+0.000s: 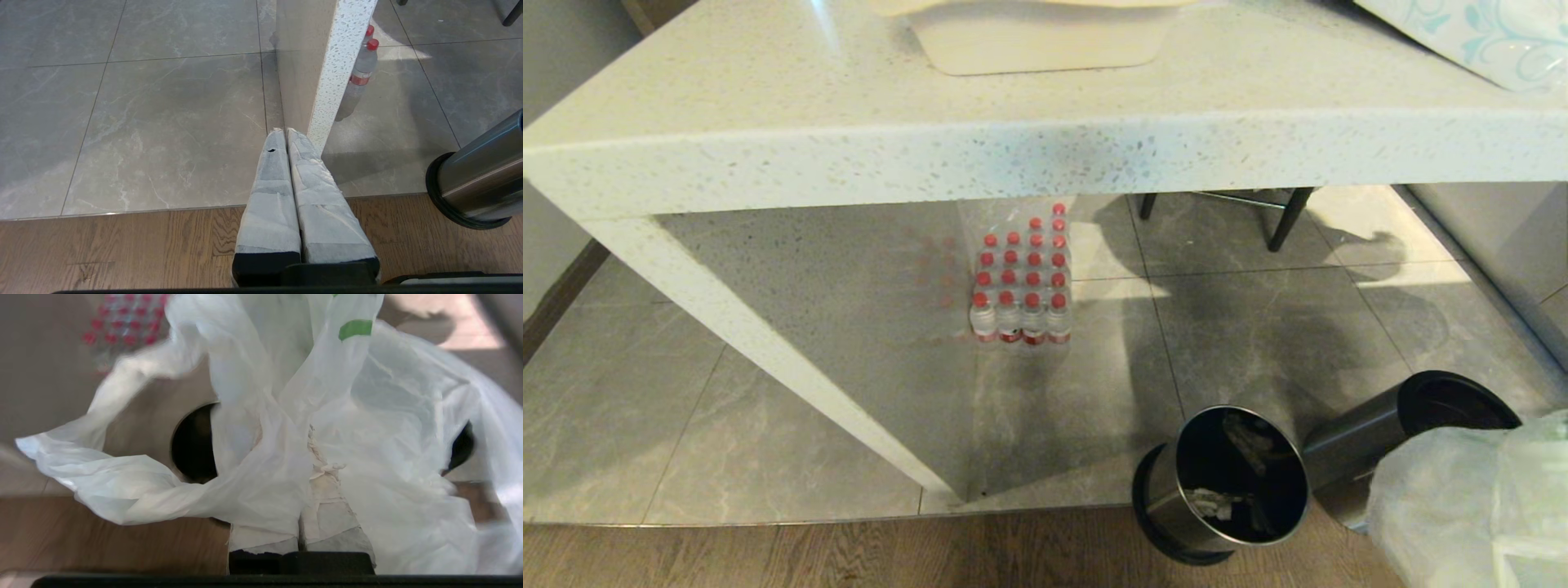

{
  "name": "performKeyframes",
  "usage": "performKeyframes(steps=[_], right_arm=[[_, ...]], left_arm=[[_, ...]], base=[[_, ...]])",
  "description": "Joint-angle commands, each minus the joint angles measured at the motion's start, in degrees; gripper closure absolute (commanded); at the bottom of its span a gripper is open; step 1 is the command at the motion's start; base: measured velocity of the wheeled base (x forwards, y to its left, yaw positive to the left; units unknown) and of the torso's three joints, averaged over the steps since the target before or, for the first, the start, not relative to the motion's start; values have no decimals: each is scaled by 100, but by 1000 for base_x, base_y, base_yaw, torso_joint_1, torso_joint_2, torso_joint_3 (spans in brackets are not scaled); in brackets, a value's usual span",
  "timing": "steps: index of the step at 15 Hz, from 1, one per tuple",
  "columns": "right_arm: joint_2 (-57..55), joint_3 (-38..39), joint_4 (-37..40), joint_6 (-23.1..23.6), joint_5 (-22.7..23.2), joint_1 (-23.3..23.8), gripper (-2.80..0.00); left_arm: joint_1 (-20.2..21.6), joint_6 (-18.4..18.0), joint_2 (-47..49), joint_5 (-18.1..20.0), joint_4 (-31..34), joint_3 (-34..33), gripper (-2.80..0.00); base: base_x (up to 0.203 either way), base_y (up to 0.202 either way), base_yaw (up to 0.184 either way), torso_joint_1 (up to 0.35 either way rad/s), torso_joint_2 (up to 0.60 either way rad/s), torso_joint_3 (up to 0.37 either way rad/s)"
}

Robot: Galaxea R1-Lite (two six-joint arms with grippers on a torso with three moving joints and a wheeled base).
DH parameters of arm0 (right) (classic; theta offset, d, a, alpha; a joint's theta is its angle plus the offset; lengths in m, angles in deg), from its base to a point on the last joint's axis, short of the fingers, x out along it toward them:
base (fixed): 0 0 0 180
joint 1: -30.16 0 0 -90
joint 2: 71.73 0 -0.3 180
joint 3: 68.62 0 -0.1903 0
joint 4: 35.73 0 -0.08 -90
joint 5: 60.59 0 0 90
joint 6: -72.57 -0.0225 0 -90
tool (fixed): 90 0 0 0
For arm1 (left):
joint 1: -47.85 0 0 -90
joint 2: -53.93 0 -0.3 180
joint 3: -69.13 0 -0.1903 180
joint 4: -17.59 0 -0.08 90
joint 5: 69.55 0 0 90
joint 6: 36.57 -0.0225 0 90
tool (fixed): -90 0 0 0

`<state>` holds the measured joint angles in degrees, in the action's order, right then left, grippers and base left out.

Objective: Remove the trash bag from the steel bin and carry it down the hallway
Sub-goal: Put the trash bag at the door

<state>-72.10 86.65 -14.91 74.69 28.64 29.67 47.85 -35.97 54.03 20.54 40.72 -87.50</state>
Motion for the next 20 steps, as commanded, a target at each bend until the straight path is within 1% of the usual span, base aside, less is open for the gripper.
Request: performKeyframes(steps=[1, 4, 10, 20], right_arm=[[40, 137, 253, -17, 53, 1, 0], [37, 137, 228, 24, 76, -3, 0], [36, 137, 211, -67, 51, -3, 0], [36, 137, 211, -71, 51, -4, 0]], left_arm=[[0, 2, -1, 0, -3, 0, 0], [0, 2, -1, 0, -3, 0, 0], [0, 2, -1, 0, -3, 0, 0], [0, -7, -1, 0, -3, 0, 0]], base=[[0, 0, 0, 0, 0, 0], [0, 0, 0, 0, 0, 0], [0, 0, 0, 0, 0, 0], [0, 0, 0, 0, 0, 13]])
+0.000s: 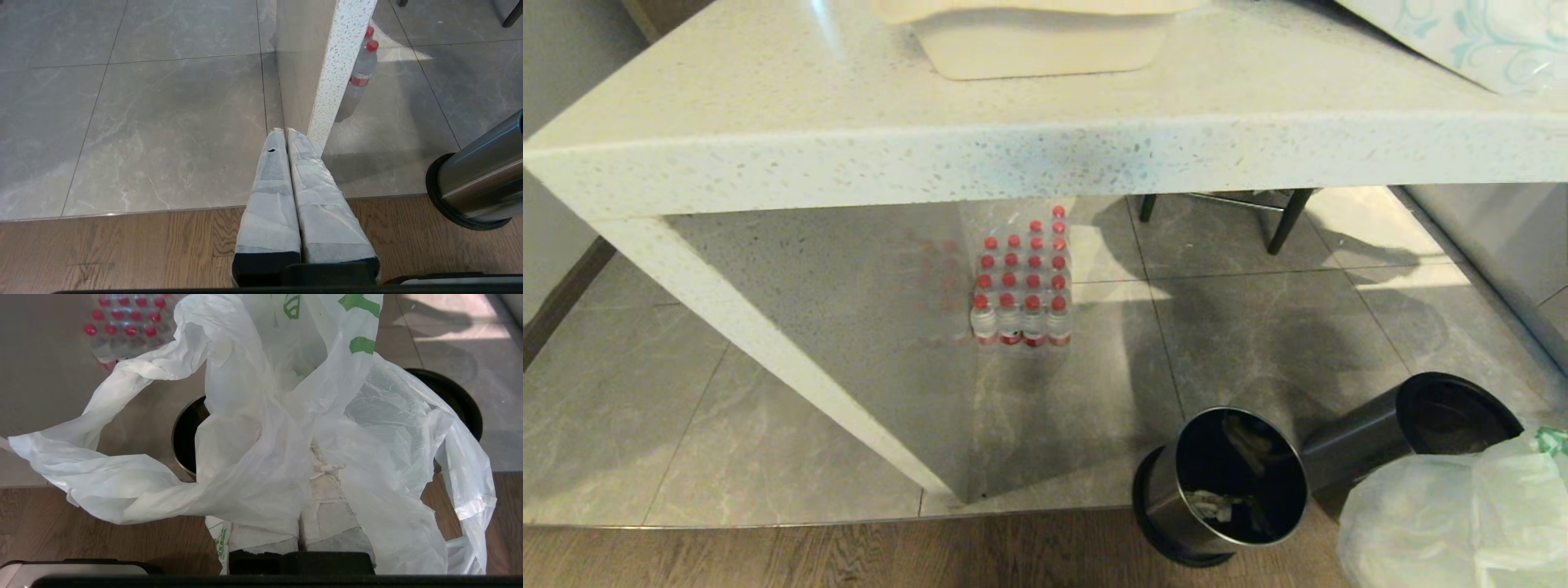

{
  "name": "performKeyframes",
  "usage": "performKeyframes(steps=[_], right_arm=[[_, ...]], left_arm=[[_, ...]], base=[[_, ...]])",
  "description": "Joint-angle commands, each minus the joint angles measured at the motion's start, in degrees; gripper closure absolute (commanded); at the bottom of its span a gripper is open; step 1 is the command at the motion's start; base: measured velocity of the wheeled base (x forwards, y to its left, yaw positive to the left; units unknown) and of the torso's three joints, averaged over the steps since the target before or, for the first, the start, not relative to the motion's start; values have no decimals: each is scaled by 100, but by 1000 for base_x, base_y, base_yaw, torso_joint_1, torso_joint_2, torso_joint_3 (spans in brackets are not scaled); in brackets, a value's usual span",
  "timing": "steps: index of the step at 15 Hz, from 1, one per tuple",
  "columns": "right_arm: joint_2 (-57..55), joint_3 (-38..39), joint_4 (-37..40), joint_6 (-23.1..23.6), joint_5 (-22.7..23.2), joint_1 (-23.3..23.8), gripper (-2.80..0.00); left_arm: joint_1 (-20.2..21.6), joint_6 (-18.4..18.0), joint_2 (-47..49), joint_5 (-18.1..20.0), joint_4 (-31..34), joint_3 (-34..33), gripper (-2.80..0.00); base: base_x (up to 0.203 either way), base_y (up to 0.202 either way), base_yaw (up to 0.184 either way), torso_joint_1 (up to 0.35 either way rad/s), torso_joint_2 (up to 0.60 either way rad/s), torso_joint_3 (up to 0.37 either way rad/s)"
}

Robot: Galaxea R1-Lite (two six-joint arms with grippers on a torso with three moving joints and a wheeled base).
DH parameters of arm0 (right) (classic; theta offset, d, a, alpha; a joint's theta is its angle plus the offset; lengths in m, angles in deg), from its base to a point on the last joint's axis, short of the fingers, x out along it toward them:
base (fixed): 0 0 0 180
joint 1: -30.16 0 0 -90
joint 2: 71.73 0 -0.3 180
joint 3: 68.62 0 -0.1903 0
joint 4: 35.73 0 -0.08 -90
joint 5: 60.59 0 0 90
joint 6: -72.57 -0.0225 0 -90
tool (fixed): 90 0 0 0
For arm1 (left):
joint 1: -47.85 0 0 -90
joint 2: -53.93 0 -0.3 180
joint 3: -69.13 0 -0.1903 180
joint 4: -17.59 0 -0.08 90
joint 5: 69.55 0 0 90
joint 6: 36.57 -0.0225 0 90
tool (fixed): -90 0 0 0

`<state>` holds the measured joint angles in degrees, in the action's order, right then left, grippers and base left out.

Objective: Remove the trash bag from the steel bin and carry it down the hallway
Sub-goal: Put the trash bag at the door

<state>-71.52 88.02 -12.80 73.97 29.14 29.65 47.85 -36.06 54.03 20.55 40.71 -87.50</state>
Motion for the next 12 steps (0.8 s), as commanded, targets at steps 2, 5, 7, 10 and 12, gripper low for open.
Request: performKeyframes(steps=[2, 5, 7, 10, 12], right_arm=[[-21, 0, 0, 0, 0, -2, 0], [-21, 0, 0, 0, 0, -2, 0], [-21, 0, 0, 0, 0, -2, 0], [-21, 0, 0, 0, 0, -2, 0], [-21, 0, 0, 0, 0, -2, 0]], left_arm=[[0, 10, -1, -1, -2, 0, 0], [0, 28, -1, -1, -2, 0, 0], [0, 28, -1, -1, -2, 0, 0], [0, 28, -1, -1, -2, 0, 0], [0, 28, -1, -1, -2, 0, 0]], base=[[0, 0, 0, 2, 1, 156], [0, 0, 0, 2, 0, 192], [0, 0, 0, 2, 2, 191], [0, 0, 0, 2, 1, 204], [0, 0, 0, 2, -1, 200]])
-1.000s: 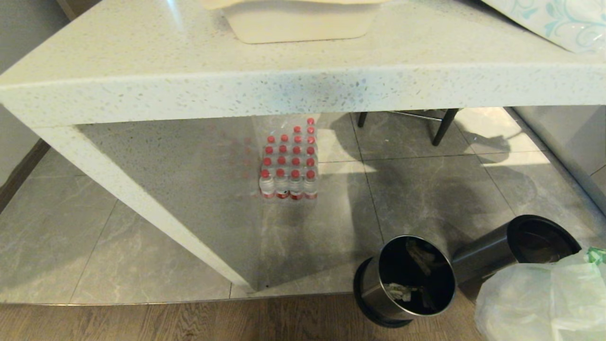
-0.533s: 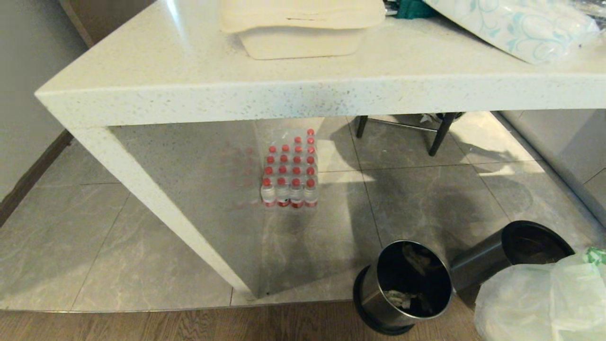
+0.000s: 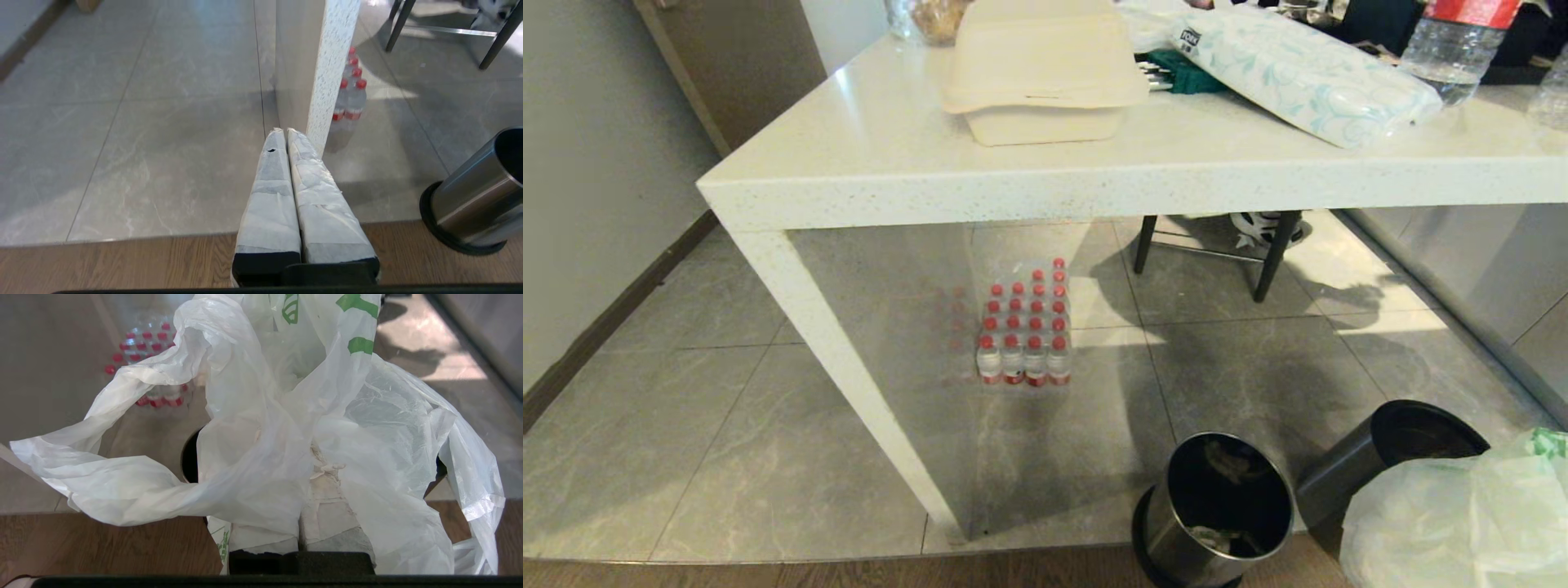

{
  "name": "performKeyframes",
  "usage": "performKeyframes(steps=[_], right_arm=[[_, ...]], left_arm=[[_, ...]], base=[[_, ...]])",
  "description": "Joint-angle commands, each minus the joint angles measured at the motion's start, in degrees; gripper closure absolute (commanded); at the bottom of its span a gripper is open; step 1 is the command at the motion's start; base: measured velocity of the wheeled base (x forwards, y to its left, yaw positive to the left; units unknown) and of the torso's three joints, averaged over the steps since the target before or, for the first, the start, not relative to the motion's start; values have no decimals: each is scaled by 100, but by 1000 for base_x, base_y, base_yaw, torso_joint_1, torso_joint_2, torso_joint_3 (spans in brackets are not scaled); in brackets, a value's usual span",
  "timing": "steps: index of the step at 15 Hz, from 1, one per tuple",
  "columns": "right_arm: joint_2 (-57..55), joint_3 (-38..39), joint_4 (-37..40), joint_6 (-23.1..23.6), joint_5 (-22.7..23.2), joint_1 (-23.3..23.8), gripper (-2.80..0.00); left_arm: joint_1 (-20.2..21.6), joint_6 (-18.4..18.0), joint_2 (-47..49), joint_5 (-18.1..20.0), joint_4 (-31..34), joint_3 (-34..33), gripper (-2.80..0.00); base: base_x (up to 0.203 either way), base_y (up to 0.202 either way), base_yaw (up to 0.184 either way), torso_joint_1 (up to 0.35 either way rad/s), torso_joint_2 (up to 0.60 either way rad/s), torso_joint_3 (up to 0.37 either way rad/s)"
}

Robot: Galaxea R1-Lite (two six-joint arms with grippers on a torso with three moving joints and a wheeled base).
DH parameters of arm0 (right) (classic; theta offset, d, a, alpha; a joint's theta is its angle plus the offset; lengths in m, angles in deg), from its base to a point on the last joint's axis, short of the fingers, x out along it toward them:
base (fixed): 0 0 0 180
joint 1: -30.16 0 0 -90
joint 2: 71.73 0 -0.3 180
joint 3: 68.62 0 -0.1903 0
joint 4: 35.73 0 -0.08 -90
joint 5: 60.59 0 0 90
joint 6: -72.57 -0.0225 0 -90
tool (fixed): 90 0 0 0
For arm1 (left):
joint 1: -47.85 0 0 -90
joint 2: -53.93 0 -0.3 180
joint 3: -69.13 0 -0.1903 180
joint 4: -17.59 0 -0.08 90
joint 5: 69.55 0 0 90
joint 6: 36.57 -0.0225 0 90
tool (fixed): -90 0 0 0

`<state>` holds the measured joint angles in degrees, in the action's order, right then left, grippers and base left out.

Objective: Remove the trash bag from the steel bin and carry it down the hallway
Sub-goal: Put the trash bag at the door

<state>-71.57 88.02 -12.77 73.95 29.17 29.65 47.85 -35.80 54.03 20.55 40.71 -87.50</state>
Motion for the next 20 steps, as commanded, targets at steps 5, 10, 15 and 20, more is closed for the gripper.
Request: performKeyframes(steps=[5, 10, 15, 20], right_arm=[[-16, 0, -2, 3, -2, -2, 0], [-16, 0, -2, 3, -2, 7, 0], [-16, 0, -2, 3, -2, -2, 0], [-16, 0, -2, 3, -2, -2, 0]], left_arm=[[0, 2, -1, -1, -2, 0, 0], [0, 2, -1, -1, -2, 0, 0], [0, -13, -1, -1, -2, 0, 0], [0, -50, -1, -1, -11, 0, 0]], base=[[0, 0, 0, 2, 0, 199], [0, 0, 0, 2, 3, 203], [0, 0, 0, -3, 5, 170], [0, 0, 0, 2, 3, 16]])
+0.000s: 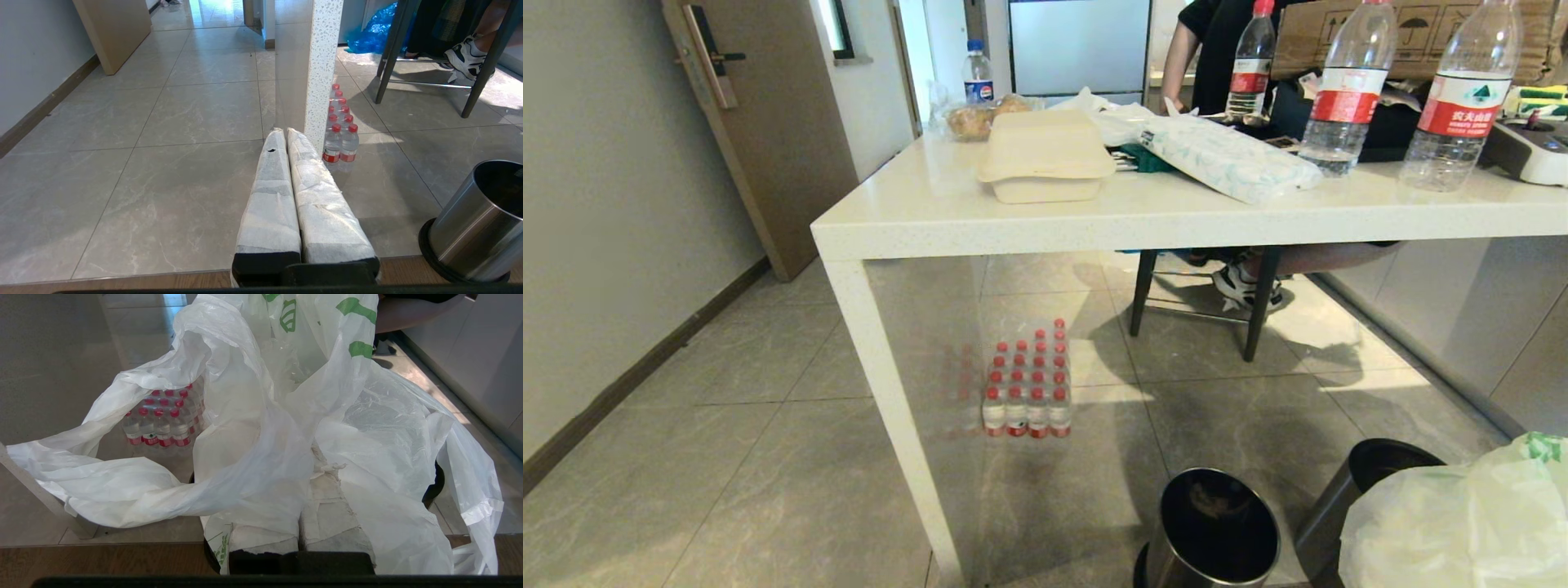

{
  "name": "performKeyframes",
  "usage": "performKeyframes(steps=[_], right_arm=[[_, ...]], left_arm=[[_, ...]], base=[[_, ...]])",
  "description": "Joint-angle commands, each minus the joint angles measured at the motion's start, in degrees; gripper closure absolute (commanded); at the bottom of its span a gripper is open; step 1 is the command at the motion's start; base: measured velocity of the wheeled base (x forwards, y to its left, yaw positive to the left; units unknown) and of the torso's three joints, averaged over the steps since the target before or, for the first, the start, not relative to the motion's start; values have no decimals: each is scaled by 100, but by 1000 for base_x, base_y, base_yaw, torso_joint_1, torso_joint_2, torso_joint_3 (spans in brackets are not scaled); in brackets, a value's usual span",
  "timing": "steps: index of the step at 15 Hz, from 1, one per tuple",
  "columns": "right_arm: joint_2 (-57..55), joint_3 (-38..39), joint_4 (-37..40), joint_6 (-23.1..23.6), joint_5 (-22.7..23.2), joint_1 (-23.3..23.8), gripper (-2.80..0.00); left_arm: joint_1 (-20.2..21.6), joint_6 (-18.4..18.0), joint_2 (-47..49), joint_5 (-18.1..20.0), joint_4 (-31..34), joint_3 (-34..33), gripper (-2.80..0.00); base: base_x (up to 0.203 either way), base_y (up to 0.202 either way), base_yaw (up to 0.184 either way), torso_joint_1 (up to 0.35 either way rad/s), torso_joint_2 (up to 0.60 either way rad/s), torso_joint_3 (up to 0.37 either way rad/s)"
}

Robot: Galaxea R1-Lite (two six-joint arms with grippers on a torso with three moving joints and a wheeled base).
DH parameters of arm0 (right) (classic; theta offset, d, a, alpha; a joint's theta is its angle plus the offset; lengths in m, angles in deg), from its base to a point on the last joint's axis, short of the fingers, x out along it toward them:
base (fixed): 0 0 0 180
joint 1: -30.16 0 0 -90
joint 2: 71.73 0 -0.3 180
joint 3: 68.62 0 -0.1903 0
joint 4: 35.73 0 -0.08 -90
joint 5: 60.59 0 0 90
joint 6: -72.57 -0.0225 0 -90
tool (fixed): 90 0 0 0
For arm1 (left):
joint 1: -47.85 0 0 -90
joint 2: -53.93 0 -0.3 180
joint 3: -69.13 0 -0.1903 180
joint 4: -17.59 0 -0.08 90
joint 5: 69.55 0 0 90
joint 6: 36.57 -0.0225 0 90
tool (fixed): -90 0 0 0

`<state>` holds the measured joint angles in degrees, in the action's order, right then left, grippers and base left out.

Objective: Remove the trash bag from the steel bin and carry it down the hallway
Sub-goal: Put the trash bag at the door

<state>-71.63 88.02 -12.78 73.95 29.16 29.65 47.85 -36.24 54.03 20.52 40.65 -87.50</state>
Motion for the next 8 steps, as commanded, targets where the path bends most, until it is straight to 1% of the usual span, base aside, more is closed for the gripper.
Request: performKeyframes(steps=[1, 6, 7, 8], right_arm=[[-10, 0, -2, 3, -1, -2, 0], [-10, 0, -2, 3, -1, -2, 0], [-10, 0, -2, 3, -1, -2, 0], [-10, 0, -2, 3, -1, -2, 0]], left_arm=[[0, 17, -1, 1, -5, 0, 0], [0, 29, -1, 1, -5, 0, 0], [0, 37, -1, 1, -5, 0, 0], [0, 37, -1, 1, -5, 0, 0]], base=[[0, 0, 0, 0, 0, 0], [0, 0, 0, 0, 0, 0], [-1, 100, -9, 2, 1, 5], [0, 173, 1, 7, 2, 4]])
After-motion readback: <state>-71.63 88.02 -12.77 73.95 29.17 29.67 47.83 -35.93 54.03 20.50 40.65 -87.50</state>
